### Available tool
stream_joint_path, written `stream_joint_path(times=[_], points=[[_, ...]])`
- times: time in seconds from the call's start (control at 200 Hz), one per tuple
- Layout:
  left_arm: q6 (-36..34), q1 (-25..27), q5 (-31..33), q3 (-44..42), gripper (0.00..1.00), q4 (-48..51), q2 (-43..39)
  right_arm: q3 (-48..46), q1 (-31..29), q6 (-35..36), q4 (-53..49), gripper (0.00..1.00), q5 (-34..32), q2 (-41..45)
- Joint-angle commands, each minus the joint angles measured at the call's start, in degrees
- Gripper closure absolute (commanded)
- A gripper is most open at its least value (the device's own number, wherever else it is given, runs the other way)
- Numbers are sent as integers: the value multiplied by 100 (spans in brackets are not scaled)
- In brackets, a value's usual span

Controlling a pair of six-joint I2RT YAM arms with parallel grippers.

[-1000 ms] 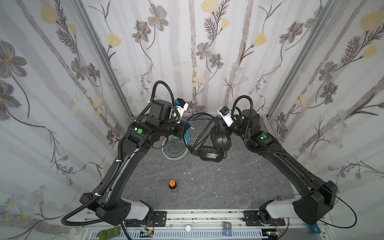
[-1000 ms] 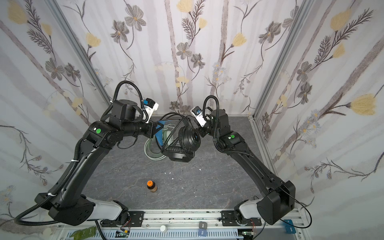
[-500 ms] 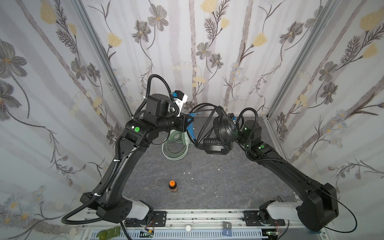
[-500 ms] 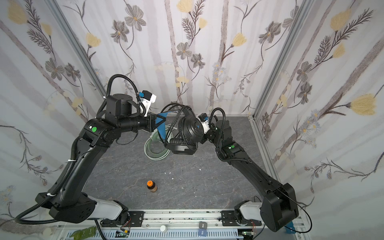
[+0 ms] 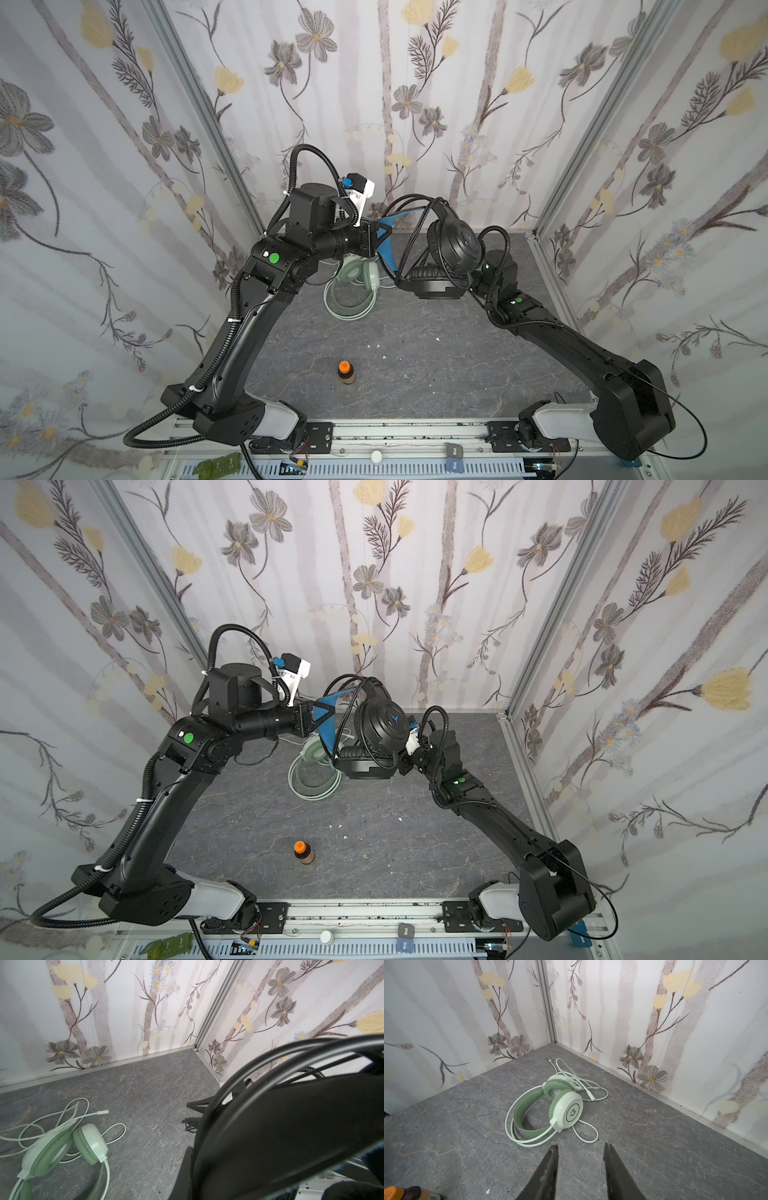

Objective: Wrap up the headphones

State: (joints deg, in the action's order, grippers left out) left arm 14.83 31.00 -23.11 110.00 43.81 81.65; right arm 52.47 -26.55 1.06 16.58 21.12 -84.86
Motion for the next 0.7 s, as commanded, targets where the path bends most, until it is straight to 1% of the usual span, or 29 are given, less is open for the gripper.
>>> stream_joint_path(times=[0.0, 0.135, 0.365, 0.694], points=[[325, -13, -31, -39, 100, -619, -44, -130, 2, -245, 447, 63, 102, -22], [371, -24, 69, -75, 100, -684, -45, -350, 0, -439, 661, 63, 136, -12], [433, -83, -33, -81, 100, -751, -25, -544, 1, -689, 1003, 58, 236, -132], [649, -155, -65, -259, 100, -1004, -125, -817, 2, -1003, 1471, 59, 392, -415]])
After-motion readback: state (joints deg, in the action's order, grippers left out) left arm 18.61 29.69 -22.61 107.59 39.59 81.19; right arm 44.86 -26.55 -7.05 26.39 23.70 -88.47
